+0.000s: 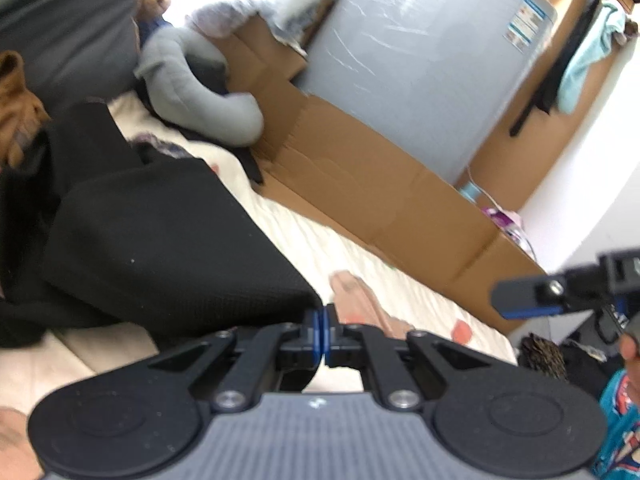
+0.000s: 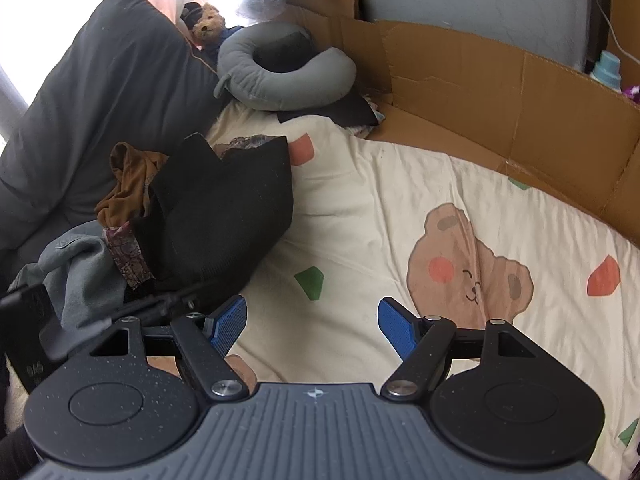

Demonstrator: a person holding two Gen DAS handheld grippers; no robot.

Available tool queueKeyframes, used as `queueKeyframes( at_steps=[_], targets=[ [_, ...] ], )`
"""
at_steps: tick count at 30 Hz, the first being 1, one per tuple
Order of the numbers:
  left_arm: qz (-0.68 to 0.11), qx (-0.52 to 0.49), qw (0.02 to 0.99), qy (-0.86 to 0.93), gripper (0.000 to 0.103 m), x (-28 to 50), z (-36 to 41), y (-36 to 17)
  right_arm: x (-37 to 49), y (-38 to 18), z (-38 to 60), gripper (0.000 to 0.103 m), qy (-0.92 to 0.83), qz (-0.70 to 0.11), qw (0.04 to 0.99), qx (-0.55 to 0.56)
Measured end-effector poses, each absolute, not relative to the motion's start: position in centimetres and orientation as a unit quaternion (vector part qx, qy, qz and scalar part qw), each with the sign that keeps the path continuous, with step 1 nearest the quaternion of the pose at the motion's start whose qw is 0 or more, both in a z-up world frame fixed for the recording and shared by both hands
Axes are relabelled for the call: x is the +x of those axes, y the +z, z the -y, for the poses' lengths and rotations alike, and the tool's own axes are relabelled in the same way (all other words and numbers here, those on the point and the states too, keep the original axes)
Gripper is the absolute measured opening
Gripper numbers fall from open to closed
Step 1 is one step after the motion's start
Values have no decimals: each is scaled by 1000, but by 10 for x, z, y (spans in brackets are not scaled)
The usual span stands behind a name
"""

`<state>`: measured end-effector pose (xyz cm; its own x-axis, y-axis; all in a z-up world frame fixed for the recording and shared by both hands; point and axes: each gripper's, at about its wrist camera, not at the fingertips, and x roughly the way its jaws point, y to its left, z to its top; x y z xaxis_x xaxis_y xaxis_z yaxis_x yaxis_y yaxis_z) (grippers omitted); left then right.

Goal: Fold clothes
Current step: 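Close the left gripper on the black garment's edge, then lift the black garment with the left gripper while the right gripper grasps it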

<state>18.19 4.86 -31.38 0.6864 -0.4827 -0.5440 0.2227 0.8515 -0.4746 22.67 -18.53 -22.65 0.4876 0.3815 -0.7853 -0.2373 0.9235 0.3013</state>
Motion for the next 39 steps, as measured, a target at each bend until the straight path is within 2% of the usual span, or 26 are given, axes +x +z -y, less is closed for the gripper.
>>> queueKeyframes(
  at_steps=[9, 19, 27, 31, 33, 37, 39],
  targets=[
    [-375, -180, 875, -248, 1, 160, -13, -330, 223, -263, 199, 77, 179, -499, 840, 115],
    [-373, -184, 855, -312, 0, 140, 13, -334, 218, -310, 217, 77, 198, -534, 802, 179],
    [-372, -174, 848, -334, 0, 128, 27, -340, 217, -359, 224, 52, 238, -536, 772, 243],
    [-391, -165, 841, -337, 0, 127, 26, -345, 216, -376, 225, 18, 246, -540, 762, 258],
    [-404, -164, 832, -345, 0, 125, 24, -344, 215, -382, 226, 8, 244, -543, 761, 258],
    [-420, -119, 838, -326, 17, 116, 18, -345, 214, -385, 239, 7, 237, -536, 768, 260],
    [-429, -113, 844, -302, 33, 117, 7, -349, 213, -384, 245, 7, 237, -528, 774, 256]
  ],
)
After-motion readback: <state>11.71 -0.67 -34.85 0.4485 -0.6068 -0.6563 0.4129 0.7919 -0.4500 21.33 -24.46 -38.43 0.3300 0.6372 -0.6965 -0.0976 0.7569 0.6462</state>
